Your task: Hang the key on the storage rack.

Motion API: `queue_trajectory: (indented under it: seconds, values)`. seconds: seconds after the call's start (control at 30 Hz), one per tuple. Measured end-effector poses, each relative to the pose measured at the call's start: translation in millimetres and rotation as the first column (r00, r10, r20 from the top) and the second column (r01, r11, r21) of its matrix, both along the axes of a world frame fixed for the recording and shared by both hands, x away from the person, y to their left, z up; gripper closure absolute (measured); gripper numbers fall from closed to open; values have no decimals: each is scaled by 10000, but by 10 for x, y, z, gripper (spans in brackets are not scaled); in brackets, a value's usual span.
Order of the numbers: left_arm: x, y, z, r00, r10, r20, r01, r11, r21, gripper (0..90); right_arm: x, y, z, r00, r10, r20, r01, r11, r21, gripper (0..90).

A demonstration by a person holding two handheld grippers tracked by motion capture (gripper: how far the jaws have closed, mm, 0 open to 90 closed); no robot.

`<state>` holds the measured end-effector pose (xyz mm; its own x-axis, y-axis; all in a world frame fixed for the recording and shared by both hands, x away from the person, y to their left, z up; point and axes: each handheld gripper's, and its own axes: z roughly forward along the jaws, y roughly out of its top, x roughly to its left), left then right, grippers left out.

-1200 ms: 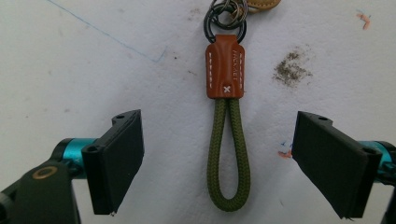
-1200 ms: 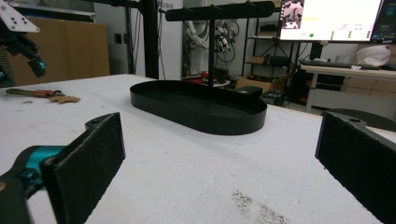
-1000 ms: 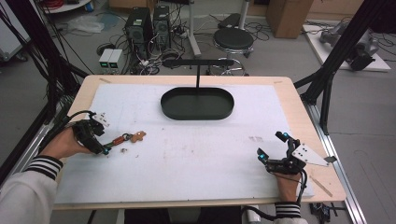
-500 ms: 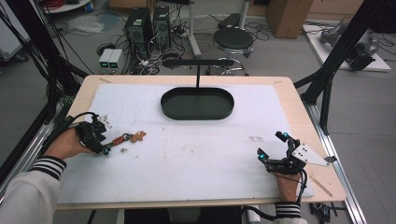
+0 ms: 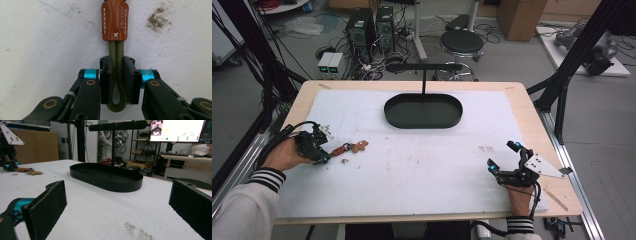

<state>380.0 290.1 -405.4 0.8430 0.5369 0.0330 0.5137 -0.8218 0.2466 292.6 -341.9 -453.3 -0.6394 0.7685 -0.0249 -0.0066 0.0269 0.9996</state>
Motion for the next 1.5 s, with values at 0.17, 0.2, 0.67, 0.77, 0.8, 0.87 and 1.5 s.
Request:
queue_trajectory:
  seconds: [0.17, 0.2, 0.67, 0.77, 0.8, 0.87, 1.5]
  values:
    - [-5, -2, 5, 10000, -75, 64, 74, 10000, 60, 782, -2, 2, -1, 10000, -13, -10, 13, 10000, 3, 4]
    - [-9, -3, 3, 9999, -40, 101, 39, 10000, 39, 784, -2, 2, 0, 10000, -33, -14, 33, 10000, -10, 4]
    - [-41, -7, 77, 9978, 128, 652, -92, 9985, -543, 789, 9, -7, 2, 9998, -3, -186, 5, 10000, 95, 4]
    - [-45, -17, 148, 9949, 62, 1009, 24, 9963, -857, 789, 16, -16, 4, 9999, 3, -160, 0, 9998, 190, 4]
    - [-45, -23, 188, 9932, 6, 1160, 104, 9955, -943, 789, 13, -17, 4, 9997, -14, -261, 21, 9997, 264, 4]
    - [-38, -40, 247, 9926, -80, 1210, 219, 9932, -1144, 789, 32, -24, 11, 9995, -86, -289, 92, 9997, 218, 4]
    - [27, -590, 757, 9653, -1101, 2369, 1824, 9334, -3091, 789, 240, 219, 656, 9848, 1682, -427, -1700, 9846, -413, 4]
